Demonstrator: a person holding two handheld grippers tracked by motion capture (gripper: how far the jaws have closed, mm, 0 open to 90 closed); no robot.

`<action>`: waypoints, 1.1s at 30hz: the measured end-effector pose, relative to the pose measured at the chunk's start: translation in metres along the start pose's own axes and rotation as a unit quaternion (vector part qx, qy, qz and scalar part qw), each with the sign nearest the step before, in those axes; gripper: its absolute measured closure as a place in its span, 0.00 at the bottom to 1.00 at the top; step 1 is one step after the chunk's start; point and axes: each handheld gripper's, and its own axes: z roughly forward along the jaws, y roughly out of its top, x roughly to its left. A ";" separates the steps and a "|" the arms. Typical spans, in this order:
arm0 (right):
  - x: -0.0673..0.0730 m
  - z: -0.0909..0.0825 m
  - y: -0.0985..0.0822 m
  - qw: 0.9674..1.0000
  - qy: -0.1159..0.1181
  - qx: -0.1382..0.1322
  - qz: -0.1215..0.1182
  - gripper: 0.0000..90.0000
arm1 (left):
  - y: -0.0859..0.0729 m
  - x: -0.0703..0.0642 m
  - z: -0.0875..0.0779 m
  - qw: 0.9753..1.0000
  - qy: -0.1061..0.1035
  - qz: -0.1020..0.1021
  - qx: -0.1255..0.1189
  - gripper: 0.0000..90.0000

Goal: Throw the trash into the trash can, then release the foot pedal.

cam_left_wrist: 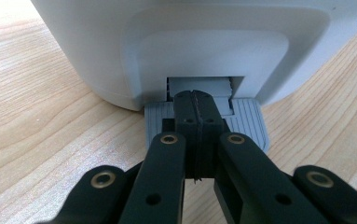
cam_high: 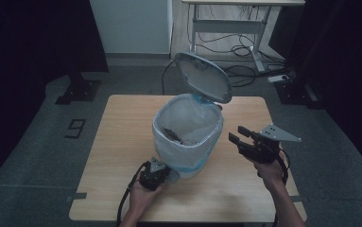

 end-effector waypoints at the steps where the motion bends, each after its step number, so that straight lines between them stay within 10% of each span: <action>1: -0.001 -0.001 -0.002 1.000 0.000 0.000 0.001 0.56 | 0.000 0.000 0.000 1.000 0.000 0.000 -0.001 1.00; 14: 0.000 -0.005 -0.018 1.000 -0.004 0.001 0.005 0.56 | 0.000 0.003 -0.001 1.000 -0.001 -0.003 -0.001 0.93; 23: -0.003 -0.008 -0.033 1.000 -0.005 0.001 0.014 0.56 | 0.001 0.010 -0.007 0.999 -0.024 -0.040 0.000 0.53; 33: -0.006 -0.012 -0.057 1.000 -0.011 0.003 0.023 0.56 | -0.003 0.020 -0.023 0.999 -0.017 -0.048 -0.010 0.42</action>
